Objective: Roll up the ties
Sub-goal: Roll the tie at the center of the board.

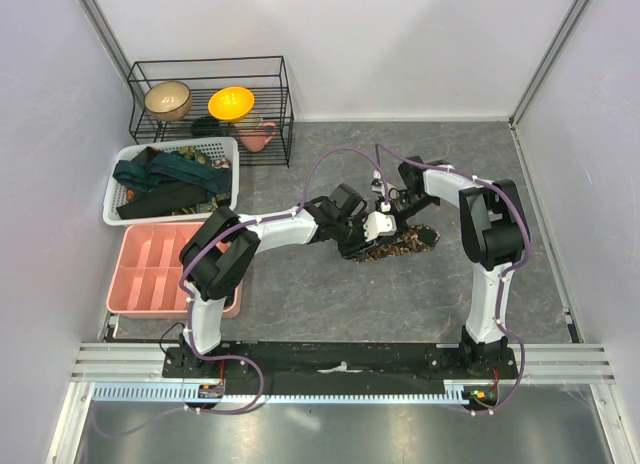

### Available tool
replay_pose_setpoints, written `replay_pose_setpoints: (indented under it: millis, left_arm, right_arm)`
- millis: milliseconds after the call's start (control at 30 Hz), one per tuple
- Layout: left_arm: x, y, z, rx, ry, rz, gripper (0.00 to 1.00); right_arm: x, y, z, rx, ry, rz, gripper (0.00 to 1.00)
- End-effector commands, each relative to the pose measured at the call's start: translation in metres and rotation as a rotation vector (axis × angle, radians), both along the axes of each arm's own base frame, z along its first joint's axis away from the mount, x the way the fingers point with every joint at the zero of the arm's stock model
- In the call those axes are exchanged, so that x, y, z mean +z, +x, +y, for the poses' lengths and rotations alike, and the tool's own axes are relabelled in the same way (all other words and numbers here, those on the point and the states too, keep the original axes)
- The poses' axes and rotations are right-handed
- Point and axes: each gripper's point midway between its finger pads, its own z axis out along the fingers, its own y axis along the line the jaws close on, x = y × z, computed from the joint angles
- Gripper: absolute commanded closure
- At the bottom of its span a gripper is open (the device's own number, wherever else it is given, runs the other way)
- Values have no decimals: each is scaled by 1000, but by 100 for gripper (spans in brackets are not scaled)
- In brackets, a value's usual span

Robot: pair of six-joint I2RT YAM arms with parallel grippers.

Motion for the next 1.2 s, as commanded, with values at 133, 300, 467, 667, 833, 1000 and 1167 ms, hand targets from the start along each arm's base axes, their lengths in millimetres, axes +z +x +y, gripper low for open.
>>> replay_pose_setpoints:
  millis: [133, 300, 467, 667, 833, 1000, 1167]
  left_arm:
    - [7, -4, -8, -30, -51, 35, 39]
    - [20, 10, -25, -18, -123, 3, 30]
    - [20, 25, -39, 3, -138, -7, 27]
    - [12, 33, -48, -6, -122, -5, 25]
    - [4, 30, -45, -43, -71, -4, 35]
    - [-7, 20, -28, -61, -11, 12, 68]
    - [-18, 10, -18, -59, 13, 42, 80]
  right_arm:
    - [-42, 17, -31, -5, -207, -75, 100]
    - [-58, 19, -42, -71, -276, -40, 100]
    - [-67, 24, -50, -94, -331, -42, 100]
    - [-76, 32, -53, -98, -354, -30, 100]
    - [-76, 28, -50, -85, -332, -17, 100]
    - [-42, 29, -36, -78, -197, -23, 93]
    - [15, 39, -36, -156, -8, -43, 72]
